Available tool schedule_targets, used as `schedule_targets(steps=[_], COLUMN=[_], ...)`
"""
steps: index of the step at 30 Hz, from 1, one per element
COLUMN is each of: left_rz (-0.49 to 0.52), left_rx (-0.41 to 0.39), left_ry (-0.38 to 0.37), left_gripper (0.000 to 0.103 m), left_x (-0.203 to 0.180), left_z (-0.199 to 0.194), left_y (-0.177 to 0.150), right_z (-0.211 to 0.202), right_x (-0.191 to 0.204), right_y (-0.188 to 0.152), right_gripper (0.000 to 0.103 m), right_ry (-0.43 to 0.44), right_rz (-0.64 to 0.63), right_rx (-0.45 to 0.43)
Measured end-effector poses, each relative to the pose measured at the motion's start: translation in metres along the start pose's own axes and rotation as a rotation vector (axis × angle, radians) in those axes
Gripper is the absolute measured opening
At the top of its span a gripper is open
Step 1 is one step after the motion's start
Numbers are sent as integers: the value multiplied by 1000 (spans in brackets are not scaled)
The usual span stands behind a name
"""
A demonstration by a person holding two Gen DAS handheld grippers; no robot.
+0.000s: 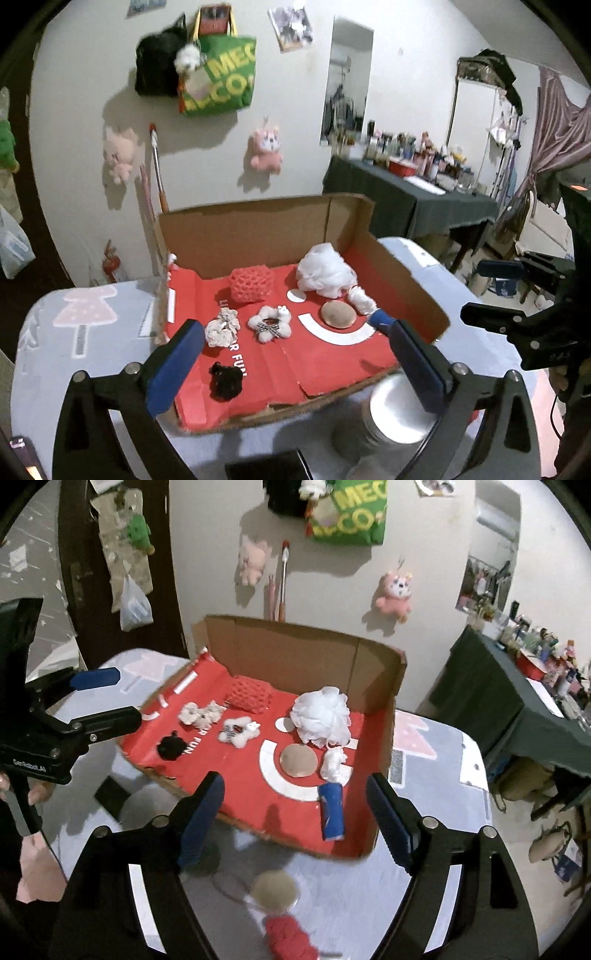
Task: Organize soft objects
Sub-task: 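Withdraw both tools from the box toward the remaining table items, then grasp the white tissue with the left tool while the right tool grasps the red knitted bunny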
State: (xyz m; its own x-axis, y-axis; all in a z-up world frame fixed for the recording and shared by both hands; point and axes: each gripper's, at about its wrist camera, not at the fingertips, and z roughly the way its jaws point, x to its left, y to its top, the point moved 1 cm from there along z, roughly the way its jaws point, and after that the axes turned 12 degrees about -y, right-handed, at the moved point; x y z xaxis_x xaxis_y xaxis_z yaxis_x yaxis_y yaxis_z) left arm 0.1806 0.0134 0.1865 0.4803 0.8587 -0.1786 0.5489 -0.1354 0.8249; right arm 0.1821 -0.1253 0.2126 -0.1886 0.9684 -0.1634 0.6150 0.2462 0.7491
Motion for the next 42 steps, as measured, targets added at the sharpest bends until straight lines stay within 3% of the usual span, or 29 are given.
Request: schedule_targets(steps=[8, 16, 21, 29, 37, 42], left_rz=[36, 12, -28, -78, -117, -104], left_rx=[-127, -200, -158, -48, 44, 105], left_ry=[27, 36, 61, 68, 70, 75], left_gripper=[103, 103, 103, 103, 103, 96], left_x=[-39, -63, -65, -62, -52, -48], left_z=[-48, -73, -57, -13, 19, 35], left_y=[-44, -94, -126, -166, -178, -180], right_z=[-64, -88, -77, -28, 14, 33], right_x=[14, 30, 36, 29, 11, 4], right_y=[-45, -100, -131, -167, -185, -189], right_gripper=[84, 86, 86, 86, 86, 86], right_ry=[-35, -81, -93, -53, -54, -48], right_rz=[35, 90, 102, 151, 130, 124], right_rx=[-139, -213, -206, -96, -11, 29])
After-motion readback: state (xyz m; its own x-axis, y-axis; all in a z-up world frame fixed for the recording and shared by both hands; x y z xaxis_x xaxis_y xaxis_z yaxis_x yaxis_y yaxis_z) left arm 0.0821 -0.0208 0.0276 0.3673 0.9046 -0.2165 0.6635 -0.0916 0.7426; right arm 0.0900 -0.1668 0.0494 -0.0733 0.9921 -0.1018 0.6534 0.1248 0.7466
